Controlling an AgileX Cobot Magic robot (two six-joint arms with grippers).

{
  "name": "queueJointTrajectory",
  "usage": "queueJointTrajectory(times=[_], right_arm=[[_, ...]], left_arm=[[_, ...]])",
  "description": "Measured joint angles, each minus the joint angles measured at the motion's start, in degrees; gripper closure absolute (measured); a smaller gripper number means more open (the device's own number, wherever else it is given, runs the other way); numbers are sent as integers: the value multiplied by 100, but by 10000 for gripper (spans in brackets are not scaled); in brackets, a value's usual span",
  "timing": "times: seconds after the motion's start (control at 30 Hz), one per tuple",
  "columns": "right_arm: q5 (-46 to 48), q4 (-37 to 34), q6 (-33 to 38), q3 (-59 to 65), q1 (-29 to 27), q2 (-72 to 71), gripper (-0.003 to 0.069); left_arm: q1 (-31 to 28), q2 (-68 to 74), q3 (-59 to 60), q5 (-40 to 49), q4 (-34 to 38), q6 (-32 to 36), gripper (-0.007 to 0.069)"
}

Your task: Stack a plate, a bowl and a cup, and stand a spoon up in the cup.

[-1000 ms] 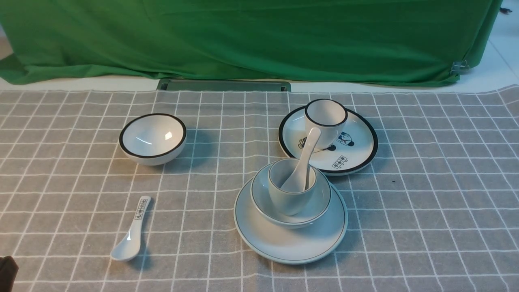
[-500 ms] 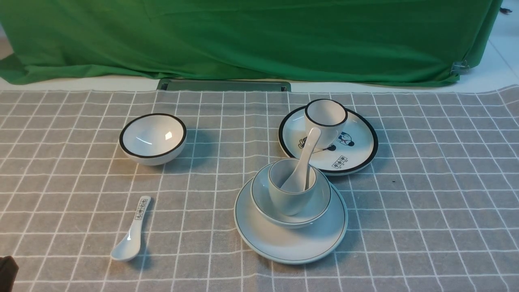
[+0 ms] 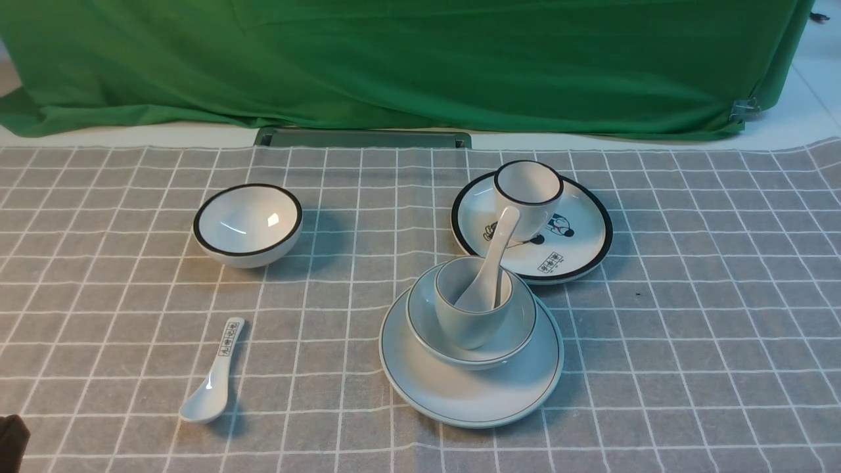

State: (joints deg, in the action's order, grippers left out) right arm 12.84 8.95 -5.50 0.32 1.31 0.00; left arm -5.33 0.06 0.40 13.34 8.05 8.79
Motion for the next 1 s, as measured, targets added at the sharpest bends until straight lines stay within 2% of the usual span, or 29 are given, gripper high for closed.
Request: queueJointTrajectory(times=[1.0], right_arm=[[0,0,0,0,0,0,419]], left_arm=[[0,0,0,0,0,6,607]])
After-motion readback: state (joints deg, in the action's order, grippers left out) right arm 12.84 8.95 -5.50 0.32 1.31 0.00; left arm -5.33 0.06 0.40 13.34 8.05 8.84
